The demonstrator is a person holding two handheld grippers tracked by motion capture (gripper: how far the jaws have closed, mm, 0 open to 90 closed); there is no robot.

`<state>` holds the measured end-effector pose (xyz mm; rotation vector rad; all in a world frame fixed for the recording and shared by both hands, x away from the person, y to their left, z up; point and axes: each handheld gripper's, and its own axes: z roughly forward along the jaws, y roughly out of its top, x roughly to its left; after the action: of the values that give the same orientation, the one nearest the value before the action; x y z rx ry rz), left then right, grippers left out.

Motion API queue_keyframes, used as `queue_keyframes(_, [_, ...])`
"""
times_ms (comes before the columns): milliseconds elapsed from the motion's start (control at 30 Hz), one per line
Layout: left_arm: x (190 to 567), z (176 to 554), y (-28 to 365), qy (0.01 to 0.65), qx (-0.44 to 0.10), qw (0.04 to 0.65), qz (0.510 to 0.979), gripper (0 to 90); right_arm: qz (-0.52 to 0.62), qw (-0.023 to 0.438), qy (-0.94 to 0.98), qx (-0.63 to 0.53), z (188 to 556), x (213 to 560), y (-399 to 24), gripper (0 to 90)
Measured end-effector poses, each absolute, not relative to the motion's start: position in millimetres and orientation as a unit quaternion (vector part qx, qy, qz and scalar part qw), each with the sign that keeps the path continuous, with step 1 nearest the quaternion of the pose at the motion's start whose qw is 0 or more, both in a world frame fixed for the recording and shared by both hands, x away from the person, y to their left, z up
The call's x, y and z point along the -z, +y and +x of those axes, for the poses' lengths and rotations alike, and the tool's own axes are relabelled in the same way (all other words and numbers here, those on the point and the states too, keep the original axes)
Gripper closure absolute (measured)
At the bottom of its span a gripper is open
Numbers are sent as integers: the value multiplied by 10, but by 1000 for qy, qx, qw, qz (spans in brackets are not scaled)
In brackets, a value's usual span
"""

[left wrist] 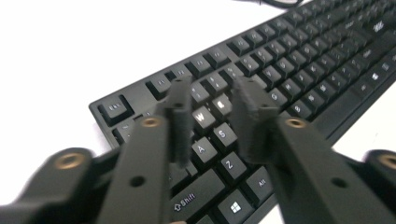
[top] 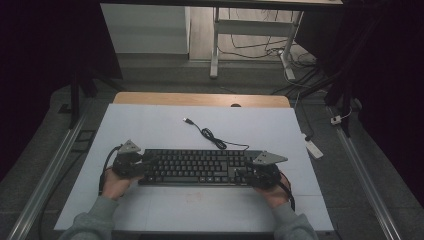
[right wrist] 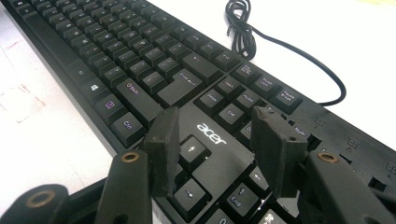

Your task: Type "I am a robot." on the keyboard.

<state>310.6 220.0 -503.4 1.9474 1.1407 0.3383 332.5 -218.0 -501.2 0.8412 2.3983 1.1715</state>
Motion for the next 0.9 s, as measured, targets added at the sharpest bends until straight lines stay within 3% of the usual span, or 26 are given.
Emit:
queue_keyframes(267, [4991,3096,2232,455,-125,433,768,439,297,171,842,-416,3327,5013,-2184,525])
queue_keyframes(467, [4966,3099,2229,455,-114,437,768,346,299,171,841,-417,3327,5009,-2199,523])
queue_keyframes(900, [4917,3170,2191,432,-87,441,782,275,309,169,826,-440,3284,4997,-2335,516])
